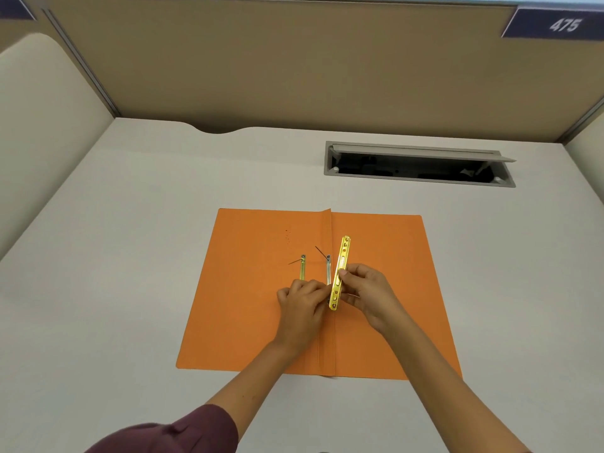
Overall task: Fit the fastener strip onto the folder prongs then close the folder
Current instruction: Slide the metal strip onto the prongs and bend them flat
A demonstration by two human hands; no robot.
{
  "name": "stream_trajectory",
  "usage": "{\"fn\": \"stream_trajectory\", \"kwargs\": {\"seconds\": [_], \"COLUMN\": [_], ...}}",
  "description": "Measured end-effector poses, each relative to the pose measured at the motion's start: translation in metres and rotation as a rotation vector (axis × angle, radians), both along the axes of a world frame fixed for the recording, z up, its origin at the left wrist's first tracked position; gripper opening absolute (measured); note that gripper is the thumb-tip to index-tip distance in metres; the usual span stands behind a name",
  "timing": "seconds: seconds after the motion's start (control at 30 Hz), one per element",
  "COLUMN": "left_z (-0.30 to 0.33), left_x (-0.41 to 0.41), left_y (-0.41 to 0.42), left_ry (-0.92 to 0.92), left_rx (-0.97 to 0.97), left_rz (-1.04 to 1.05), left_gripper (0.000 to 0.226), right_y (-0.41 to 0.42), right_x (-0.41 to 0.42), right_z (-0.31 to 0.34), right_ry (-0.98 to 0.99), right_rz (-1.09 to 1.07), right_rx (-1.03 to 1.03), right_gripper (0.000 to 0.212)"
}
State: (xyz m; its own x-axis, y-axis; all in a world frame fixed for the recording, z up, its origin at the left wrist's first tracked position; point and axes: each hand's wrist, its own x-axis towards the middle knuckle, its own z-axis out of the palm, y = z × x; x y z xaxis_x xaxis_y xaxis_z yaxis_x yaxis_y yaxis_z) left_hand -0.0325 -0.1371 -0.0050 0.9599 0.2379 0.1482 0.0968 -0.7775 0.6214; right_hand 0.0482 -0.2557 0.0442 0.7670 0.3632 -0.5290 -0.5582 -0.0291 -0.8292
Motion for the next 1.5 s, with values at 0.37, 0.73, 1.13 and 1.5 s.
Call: {"fn": "stream_trajectory", "kwargs": {"seconds": [0.37, 0.73, 1.13, 1.5], "left_z": [-0.006, -0.008, -0.01, -0.007], "left_x": [-0.002, -0.003, -0.006, 0.016], "left_y": [0.002, 0.003, 0.009, 0.034], "left_ry": [0.002, -0.016, 0.005, -0.012], "left_rx": [0.0, -0.041, 0.036, 0.029], "left_rz": [0.01, 0.028, 0.05, 0.141], "left_gripper": [0.025, 0.025, 0.018, 0.022], "right_y": [0.011, 0.012, 0.014, 0.009], "right_x": [0.001, 0.004, 0.0, -0.001], "right_z": [-0.009, -0.013, -0.036, -0.052], "right_ry": [-0.071, -0.101, -0.116, -0.138], "right_rz": [-0.035, -0.027, 0.033, -0.022], "right_rx": [-0.032, -0.03, -0.106, -0.076], "right_gripper": [0.007, 0.011, 0.01, 0.008]}}
